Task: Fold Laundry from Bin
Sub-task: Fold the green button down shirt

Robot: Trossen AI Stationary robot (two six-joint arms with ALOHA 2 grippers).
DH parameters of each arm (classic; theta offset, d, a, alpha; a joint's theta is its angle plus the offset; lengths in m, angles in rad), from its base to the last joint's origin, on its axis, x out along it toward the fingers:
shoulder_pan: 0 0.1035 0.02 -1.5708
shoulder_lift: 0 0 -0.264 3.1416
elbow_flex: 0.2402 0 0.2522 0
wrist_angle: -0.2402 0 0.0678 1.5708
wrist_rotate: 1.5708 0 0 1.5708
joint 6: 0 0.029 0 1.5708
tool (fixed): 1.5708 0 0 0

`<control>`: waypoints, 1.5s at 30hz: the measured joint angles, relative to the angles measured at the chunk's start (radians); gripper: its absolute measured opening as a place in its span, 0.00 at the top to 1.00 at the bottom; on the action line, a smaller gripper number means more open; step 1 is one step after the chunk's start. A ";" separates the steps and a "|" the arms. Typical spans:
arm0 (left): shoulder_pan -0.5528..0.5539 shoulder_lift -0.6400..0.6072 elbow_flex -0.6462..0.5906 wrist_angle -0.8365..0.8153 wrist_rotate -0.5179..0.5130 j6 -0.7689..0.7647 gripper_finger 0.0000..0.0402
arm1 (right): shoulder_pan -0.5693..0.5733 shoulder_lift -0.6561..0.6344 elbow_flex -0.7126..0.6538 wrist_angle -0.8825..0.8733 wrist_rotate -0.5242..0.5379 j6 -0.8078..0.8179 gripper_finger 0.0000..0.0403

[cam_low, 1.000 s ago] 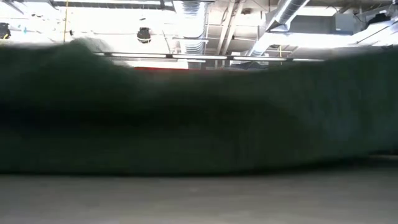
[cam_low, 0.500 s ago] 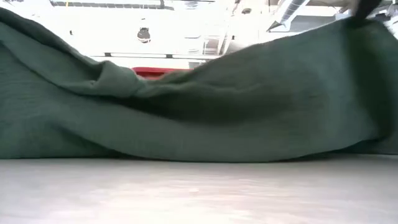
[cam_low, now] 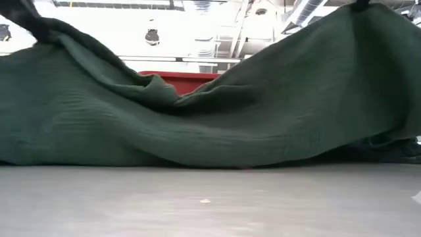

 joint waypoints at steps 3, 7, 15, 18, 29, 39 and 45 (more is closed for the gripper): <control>0.058 0.000 0.000 0.000 -0.028 0.041 1.00 | -0.014 -0.066 -0.079 -0.001 -0.002 -0.033 0.97; 0.133 0.000 0.000 0.000 -0.028 0.099 1.00 | -0.081 -0.159 -0.204 -0.003 0.045 -0.035 0.97; 0.193 0.000 -0.026 0.001 -0.001 0.107 1.00 | -0.217 -0.232 -0.303 0.014 0.083 -0.162 0.96; 0.203 0.000 -0.096 0.012 0.047 0.061 1.00 | -0.273 -0.226 -0.303 0.032 0.134 -0.258 0.96; 0.221 0.000 -0.322 0.289 0.067 0.051 1.00 | -0.482 -0.127 -0.302 0.092 0.149 -0.514 0.96; 0.272 0.000 -0.341 0.371 0.066 0.221 0.88 | -0.531 -0.035 -0.302 0.102 0.150 -0.629 0.79; 0.306 0.001 -0.337 0.307 0.133 0.262 0.72 | -0.530 -0.034 -0.302 0.084 0.150 -0.663 0.60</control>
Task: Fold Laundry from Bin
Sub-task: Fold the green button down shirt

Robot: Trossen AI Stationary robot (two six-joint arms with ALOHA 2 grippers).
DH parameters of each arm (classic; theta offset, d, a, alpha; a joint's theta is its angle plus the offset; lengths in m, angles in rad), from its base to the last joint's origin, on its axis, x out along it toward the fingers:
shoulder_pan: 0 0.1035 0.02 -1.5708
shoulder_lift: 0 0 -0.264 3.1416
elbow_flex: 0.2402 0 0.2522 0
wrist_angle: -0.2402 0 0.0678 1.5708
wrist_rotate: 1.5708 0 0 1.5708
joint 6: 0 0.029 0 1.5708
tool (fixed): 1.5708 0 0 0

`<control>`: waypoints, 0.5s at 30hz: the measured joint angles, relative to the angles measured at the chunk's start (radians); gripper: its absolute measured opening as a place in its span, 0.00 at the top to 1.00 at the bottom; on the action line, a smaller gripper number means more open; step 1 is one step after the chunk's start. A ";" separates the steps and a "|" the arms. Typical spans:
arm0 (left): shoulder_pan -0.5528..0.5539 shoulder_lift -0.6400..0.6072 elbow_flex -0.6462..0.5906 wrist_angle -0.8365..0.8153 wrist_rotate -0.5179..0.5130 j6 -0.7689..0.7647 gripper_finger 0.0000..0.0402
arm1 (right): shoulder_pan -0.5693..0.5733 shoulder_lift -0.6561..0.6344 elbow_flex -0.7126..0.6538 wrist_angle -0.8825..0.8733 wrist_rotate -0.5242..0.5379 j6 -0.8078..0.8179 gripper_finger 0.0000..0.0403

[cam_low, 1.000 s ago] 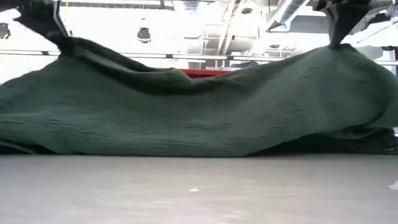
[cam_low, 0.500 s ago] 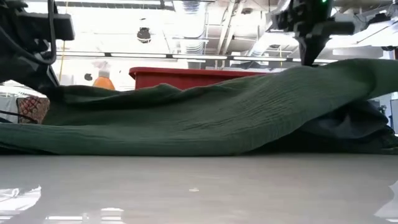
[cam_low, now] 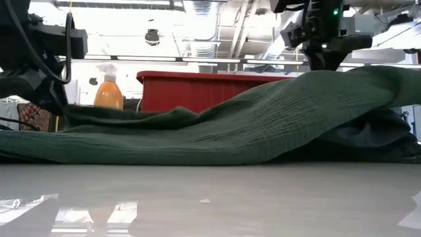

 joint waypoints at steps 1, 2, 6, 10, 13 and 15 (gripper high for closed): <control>0.001 0.000 0.006 -0.033 0.009 -0.004 0.70 | 0.000 -0.004 0.000 -0.009 0.000 0.000 0.57; 0.000 0.000 0.016 -0.063 0.014 -0.014 0.68 | 0.003 -0.011 0.000 -0.014 0.000 0.001 0.54; -0.012 0.000 0.091 -0.190 -0.019 -0.060 0.63 | 0.009 -0.052 0.000 -0.040 0.001 0.025 0.45; -0.015 0.000 0.174 -0.270 -0.070 -0.094 0.63 | 0.009 -0.096 0.000 -0.056 0.000 0.028 0.43; -0.016 0.000 0.227 -0.271 -0.124 -0.087 0.62 | 0.017 -0.137 0.000 -0.067 0.000 0.059 0.43; -0.014 0.000 0.250 -0.271 -0.155 -0.077 0.62 | 0.024 -0.162 0.000 -0.085 0.000 0.069 0.43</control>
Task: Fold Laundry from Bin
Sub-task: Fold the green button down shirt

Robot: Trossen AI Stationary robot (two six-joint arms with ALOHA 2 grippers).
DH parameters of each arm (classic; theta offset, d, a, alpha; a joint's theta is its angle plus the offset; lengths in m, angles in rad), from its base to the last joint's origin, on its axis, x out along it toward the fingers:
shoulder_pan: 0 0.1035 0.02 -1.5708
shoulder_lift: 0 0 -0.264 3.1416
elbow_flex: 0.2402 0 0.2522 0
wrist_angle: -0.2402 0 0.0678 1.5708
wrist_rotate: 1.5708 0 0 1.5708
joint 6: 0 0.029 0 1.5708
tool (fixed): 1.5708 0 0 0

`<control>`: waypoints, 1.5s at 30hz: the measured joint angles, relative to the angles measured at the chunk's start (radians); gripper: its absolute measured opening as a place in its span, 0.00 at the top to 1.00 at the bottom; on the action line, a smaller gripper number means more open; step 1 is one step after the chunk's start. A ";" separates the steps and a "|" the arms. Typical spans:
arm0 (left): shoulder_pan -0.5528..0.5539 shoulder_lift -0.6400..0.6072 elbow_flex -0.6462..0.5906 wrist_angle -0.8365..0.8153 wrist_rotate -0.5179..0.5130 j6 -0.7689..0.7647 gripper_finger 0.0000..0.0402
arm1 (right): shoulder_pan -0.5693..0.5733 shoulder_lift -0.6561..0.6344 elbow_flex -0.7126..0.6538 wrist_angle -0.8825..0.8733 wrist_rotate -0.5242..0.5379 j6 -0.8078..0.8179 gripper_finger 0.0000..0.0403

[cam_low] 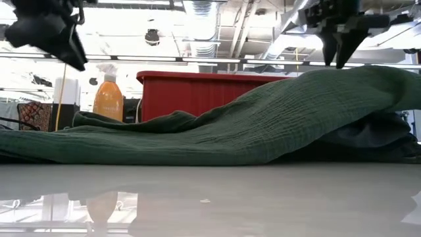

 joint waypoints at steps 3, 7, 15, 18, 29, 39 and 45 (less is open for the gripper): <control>0.007 0.000 0.026 0.044 -0.098 0.003 0.62 | 0.003 -0.036 0.000 0.004 -0.003 0.023 0.44; 0.010 0.000 0.028 0.482 -0.303 0.293 0.62 | 0.008 -0.074 0.000 0.040 -0.121 0.149 0.44; 0.170 0.065 0.013 1.403 -0.003 1.181 0.62 | 0.246 -0.185 -0.010 0.120 -0.415 0.645 0.45; 0.244 0.094 0.012 1.511 0.109 1.270 0.62 | 0.456 -0.222 -0.087 0.161 -0.364 0.930 0.45; 0.345 0.121 0.010 1.551 0.269 1.308 0.62 | 0.980 -0.220 -0.464 0.266 -0.138 1.744 0.45; 0.330 0.119 0.010 1.522 0.249 1.271 0.62 | 1.050 -0.277 -0.489 0.230 0.027 1.814 0.45; 0.331 0.119 0.010 1.522 0.246 1.254 0.62 | 1.016 -0.273 -0.507 0.266 0.025 1.798 0.45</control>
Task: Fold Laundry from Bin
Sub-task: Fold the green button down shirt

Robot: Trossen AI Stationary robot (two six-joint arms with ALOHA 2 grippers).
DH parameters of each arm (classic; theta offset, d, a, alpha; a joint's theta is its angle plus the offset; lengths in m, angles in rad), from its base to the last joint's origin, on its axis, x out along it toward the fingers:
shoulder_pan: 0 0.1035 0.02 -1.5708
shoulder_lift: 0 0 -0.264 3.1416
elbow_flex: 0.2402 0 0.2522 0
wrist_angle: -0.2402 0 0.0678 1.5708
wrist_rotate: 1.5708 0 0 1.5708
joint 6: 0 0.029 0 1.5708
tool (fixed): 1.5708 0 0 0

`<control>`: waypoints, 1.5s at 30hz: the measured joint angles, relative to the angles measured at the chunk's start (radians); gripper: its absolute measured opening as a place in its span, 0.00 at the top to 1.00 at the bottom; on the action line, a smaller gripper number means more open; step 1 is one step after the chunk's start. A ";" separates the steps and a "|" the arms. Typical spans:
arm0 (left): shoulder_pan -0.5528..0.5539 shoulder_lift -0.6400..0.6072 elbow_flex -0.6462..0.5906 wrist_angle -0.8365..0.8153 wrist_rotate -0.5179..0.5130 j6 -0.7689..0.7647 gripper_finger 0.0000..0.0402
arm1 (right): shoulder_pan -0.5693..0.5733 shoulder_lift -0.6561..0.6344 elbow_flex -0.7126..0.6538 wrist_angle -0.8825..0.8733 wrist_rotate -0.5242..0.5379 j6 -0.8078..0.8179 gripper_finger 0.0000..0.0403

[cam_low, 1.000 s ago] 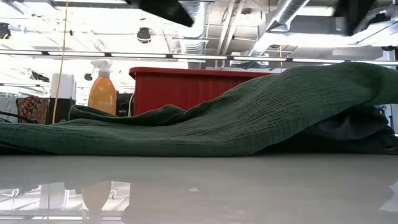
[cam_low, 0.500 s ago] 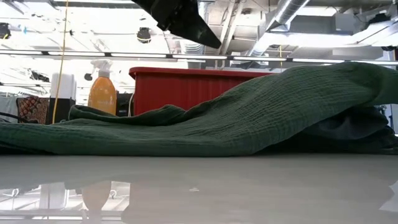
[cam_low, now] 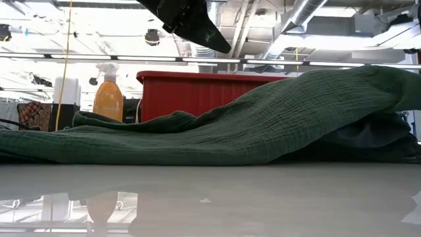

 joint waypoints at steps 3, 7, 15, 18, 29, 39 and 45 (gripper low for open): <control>0.000 0.000 0.000 0.000 0.000 0.001 0.62 | -0.019 0.000 0.000 0.022 0.001 -0.034 0.45; 0.000 0.000 0.000 -0.006 -0.001 0.000 0.62 | -0.053 0.000 0.000 0.067 0.000 -0.085 0.48; -0.003 0.000 0.000 -0.037 -0.003 -0.026 0.62 | -0.126 0.000 0.000 0.105 -0.009 -0.210 0.80; -0.009 0.000 0.000 -0.062 -0.007 -0.034 0.62 | -0.157 0.000 0.000 0.093 -0.068 -0.306 0.95; -0.018 -0.001 0.000 -0.095 -0.030 -0.055 0.62 | -0.293 0.000 0.001 -0.043 -0.216 -0.673 0.96; -0.015 -0.001 0.000 -0.095 -0.032 -0.047 0.62 | -0.352 0.000 0.008 -0.181 -0.329 -0.744 0.95; -0.014 -0.001 0.000 -0.094 -0.031 -0.050 0.62 | -0.356 0.000 0.031 -0.171 -0.325 -0.744 0.87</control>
